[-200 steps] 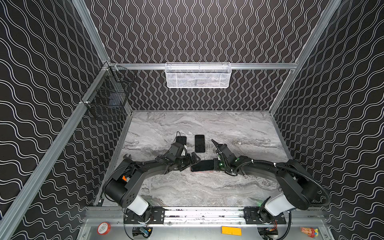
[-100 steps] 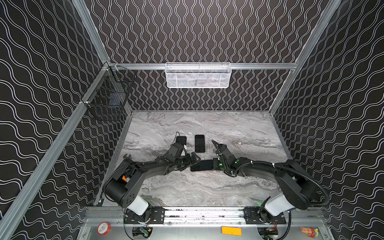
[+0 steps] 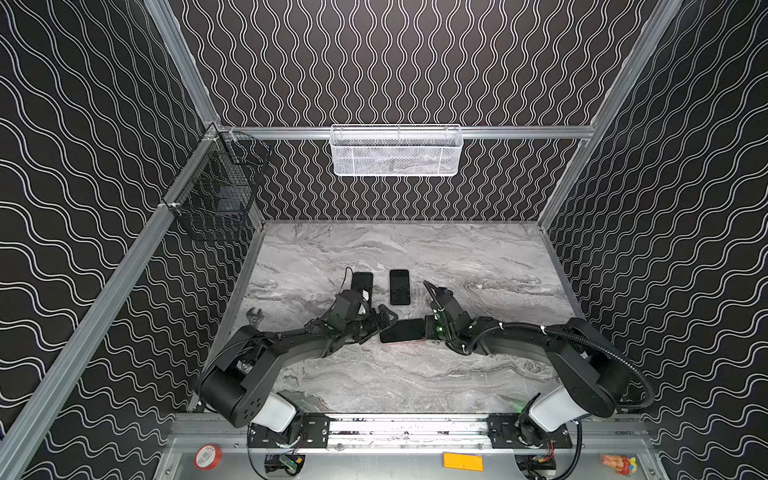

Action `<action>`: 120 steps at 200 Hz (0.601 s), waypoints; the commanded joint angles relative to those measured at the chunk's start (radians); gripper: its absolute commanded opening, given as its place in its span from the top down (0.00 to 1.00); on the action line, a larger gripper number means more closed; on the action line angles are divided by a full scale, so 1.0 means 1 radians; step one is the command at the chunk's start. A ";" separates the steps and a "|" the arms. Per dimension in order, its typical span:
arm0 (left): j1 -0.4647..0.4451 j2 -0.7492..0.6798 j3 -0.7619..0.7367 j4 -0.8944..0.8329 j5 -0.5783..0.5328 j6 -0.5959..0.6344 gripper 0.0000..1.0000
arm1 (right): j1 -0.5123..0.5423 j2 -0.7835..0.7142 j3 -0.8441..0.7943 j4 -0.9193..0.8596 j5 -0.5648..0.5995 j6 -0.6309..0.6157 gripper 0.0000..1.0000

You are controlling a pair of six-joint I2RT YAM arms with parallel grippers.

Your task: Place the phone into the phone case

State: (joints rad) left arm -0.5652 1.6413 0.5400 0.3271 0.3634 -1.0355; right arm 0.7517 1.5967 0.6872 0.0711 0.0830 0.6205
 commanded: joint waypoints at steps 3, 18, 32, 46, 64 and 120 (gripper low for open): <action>-0.010 -0.021 -0.010 0.187 0.041 -0.025 0.16 | 0.013 0.030 -0.010 -0.121 -0.104 0.011 0.93; -0.015 -0.030 -0.015 0.199 0.037 -0.023 0.18 | 0.014 0.032 -0.008 -0.122 -0.105 0.009 0.93; -0.020 -0.034 -0.022 0.221 0.037 -0.027 0.19 | 0.015 0.035 -0.005 -0.122 -0.107 0.010 0.93; -0.024 -0.031 -0.026 0.247 0.037 -0.035 0.21 | 0.017 0.038 -0.001 -0.124 -0.107 0.009 0.93; -0.028 -0.026 -0.034 0.286 0.039 -0.044 0.26 | 0.018 0.040 0.004 -0.127 -0.106 0.007 0.93; -0.033 -0.041 -0.025 0.229 0.026 -0.020 0.38 | 0.020 0.040 0.007 -0.134 -0.100 0.005 0.93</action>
State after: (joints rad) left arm -0.5968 1.6100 0.5045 0.5350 0.3782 -1.0698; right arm 0.7712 1.6279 0.7002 0.0540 0.0330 0.6182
